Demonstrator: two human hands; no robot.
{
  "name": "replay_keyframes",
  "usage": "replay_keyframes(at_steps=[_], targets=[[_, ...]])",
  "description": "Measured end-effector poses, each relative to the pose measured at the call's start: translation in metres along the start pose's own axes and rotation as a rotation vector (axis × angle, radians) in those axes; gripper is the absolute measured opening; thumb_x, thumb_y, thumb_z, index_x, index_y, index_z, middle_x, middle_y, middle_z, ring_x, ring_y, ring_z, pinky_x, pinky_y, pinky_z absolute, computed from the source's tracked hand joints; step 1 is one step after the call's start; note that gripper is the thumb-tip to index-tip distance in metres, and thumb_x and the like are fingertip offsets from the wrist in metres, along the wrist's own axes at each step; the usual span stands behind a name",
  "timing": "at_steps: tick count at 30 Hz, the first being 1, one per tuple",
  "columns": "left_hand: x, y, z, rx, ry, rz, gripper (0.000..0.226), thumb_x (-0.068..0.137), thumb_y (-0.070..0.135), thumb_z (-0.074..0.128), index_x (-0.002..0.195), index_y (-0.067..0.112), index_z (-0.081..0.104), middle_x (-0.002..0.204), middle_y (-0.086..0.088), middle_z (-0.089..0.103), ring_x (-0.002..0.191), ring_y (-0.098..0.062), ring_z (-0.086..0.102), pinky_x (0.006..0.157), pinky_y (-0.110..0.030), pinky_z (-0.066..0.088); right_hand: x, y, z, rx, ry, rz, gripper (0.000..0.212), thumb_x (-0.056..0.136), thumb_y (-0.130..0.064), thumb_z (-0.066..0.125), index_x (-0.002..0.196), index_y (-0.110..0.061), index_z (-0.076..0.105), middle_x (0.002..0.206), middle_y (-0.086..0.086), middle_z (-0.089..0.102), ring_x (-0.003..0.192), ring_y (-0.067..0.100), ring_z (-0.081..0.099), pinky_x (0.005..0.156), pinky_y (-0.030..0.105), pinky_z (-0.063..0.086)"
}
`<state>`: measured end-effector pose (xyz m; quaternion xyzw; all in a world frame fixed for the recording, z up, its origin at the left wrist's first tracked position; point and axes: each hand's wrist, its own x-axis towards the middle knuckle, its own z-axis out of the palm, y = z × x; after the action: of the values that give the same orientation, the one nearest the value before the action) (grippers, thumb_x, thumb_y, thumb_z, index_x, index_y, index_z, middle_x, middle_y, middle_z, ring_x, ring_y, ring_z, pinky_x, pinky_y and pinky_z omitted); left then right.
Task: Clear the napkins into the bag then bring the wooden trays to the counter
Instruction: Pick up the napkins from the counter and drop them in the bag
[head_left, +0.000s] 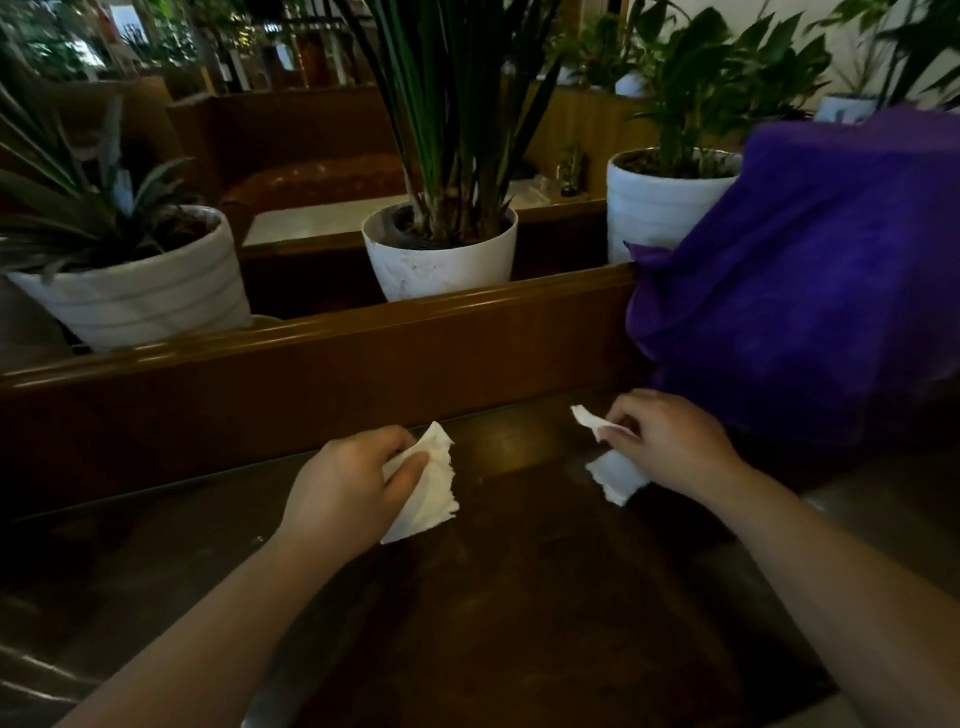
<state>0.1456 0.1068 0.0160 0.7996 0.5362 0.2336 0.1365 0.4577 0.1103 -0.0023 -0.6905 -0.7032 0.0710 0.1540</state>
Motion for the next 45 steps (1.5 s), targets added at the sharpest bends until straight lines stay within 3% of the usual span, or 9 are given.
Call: replay_keyframes(at_steps=[4,8,17,20,25,32,37,41,45], targets=[[0.003,0.015,0.016,-0.026,-0.064,-0.011,0.020,0.092,0.036,0.050,0.106,0.028,0.060,0.079,0.013,0.059,0.064,-0.006,0.057,0.054,-0.023,0.042,-0.013,0.022,0.007,-0.063,-0.065,0.009,0.016,0.089,-0.045,0.055,0.097,-0.032,0.060,0.099,-0.010,0.058,0.080,0.004,0.055,0.070,0.028,0.049],[0.010,0.030,0.029,-0.016,-0.086,-0.013,0.022,0.092,0.038,0.049,0.108,0.027,0.059,0.080,0.012,0.057,0.066,-0.007,0.056,0.055,-0.023,0.039,-0.021,0.029,0.016,-0.084,-0.129,0.000,0.042,0.078,-0.065,0.056,0.107,-0.034,0.058,0.105,-0.012,0.051,0.090,0.008,0.052,0.075,0.031,0.048],[0.011,0.056,0.042,-0.060,-0.110,0.089,0.022,0.092,0.037,0.050,0.107,0.026,0.061,0.079,0.010,0.061,0.062,-0.007,0.057,0.054,-0.030,0.049,-0.048,0.025,0.019,-0.074,0.054,-0.027,0.022,0.089,-0.042,0.057,0.100,-0.024,0.063,0.097,-0.009,0.059,0.079,0.008,0.054,0.061,0.025,0.035],[0.003,0.057,0.036,-0.102,-0.142,0.172,0.022,0.092,0.038,0.050,0.104,0.025,0.063,0.080,0.007,0.064,0.066,-0.009,0.060,0.060,-0.039,0.056,-0.078,0.017,0.013,0.014,0.111,0.042,0.013,0.088,-0.041,0.060,0.083,-0.029,0.056,0.078,-0.011,0.054,0.063,0.005,0.049,0.056,0.027,0.036],[-0.005,0.065,0.034,-0.133,-0.203,0.261,0.021,0.091,0.037,0.050,0.106,0.026,0.060,0.089,0.006,0.064,0.078,-0.011,0.061,0.072,-0.043,0.057,-0.137,0.002,0.006,0.074,0.204,0.177,0.018,0.086,-0.039,0.062,0.075,-0.030,0.051,0.070,-0.012,0.050,0.063,0.010,0.052,0.057,0.034,0.045],[-0.029,0.119,0.076,-0.206,-0.301,0.448,0.017,0.091,0.040,0.051,0.100,0.028,0.060,0.078,0.009,0.062,0.066,-0.007,0.059,0.063,-0.037,0.056,-0.246,-0.003,-0.009,0.100,0.260,0.450,0.019,0.087,-0.038,0.063,0.078,-0.021,0.060,0.071,-0.006,0.054,0.064,0.011,0.051,0.055,0.030,0.038],[-0.059,0.166,0.105,-0.293,-0.398,0.602,0.013,0.090,0.037,0.053,0.083,0.027,0.058,0.062,0.009,0.055,0.055,-0.006,0.054,0.050,-0.025,0.038,-0.313,0.018,-0.017,0.124,0.258,0.548,0.016,0.089,-0.038,0.061,0.081,-0.024,0.059,0.072,-0.006,0.055,0.067,0.011,0.050,0.056,0.028,0.035],[-0.074,0.203,0.130,-0.309,-0.432,0.679,0.019,0.090,0.039,0.053,0.078,0.026,0.059,0.059,0.004,0.056,0.052,-0.010,0.054,0.047,-0.034,0.042,-0.357,0.047,-0.013,0.237,0.270,0.620,0.016,0.089,-0.037,0.062,0.082,-0.022,0.063,0.069,-0.008,0.053,0.063,0.007,0.049,0.055,0.027,0.033],[-0.089,0.250,0.168,-0.307,-0.444,0.711,0.027,0.090,0.043,0.052,0.077,0.021,0.060,0.058,0.003,0.054,0.052,-0.011,0.052,0.048,-0.035,0.038,-0.399,0.092,-0.008,0.365,0.306,0.669,0.024,0.088,-0.035,0.064,0.067,-0.038,0.052,0.060,-0.009,0.049,0.056,0.006,0.048,0.054,0.025,0.032]])
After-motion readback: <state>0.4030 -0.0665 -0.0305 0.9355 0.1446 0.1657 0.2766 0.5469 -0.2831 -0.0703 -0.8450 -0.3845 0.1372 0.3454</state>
